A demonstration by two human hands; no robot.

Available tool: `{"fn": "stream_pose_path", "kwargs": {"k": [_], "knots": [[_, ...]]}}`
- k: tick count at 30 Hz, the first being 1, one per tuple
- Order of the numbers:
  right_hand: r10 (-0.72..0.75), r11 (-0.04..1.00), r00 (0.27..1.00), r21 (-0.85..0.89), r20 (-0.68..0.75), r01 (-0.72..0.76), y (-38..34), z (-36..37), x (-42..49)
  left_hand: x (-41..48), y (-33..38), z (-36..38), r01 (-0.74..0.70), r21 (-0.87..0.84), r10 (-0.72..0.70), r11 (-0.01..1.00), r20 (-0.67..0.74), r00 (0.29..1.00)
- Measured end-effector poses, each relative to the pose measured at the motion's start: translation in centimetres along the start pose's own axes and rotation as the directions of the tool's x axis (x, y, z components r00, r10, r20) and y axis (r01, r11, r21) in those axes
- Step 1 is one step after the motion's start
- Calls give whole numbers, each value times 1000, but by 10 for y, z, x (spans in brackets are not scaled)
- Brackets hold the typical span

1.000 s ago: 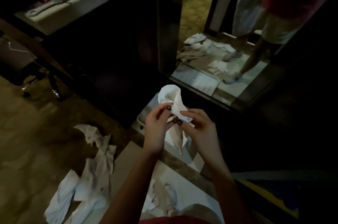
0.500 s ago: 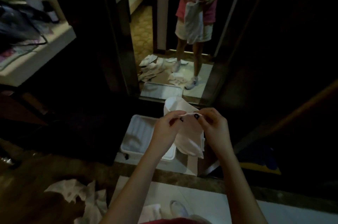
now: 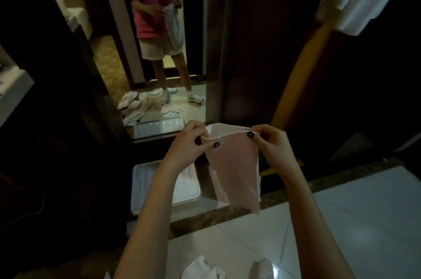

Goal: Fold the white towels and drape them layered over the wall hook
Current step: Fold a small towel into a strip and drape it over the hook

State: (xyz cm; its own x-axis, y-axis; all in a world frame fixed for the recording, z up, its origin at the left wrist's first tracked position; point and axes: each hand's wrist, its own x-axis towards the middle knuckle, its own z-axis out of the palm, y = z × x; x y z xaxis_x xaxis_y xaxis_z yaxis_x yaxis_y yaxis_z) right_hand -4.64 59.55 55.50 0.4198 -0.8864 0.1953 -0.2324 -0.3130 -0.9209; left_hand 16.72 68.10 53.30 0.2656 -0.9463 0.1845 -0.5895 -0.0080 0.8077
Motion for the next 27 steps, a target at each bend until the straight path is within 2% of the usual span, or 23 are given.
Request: {"fn": "stream_pose_path", "kwargs": {"k": [7,14,18,27], "knots": [[55,997,989,-41,-136,-61,3,-61,-37,4,35,32,31,-307,27,951,182,983],[46,983,972,-161,-231,-85,19,-131,-56,22,88,90,-13,-367,123,930,278,953],[59,975,978,-197,-200,-99,30,-176,-58,32,121,124,-17,-357,104,934,226,969],[100,914,995,-396,2,-91,57,-284,-34,56,183,209,-81,-197,84,977,11,996]]}}
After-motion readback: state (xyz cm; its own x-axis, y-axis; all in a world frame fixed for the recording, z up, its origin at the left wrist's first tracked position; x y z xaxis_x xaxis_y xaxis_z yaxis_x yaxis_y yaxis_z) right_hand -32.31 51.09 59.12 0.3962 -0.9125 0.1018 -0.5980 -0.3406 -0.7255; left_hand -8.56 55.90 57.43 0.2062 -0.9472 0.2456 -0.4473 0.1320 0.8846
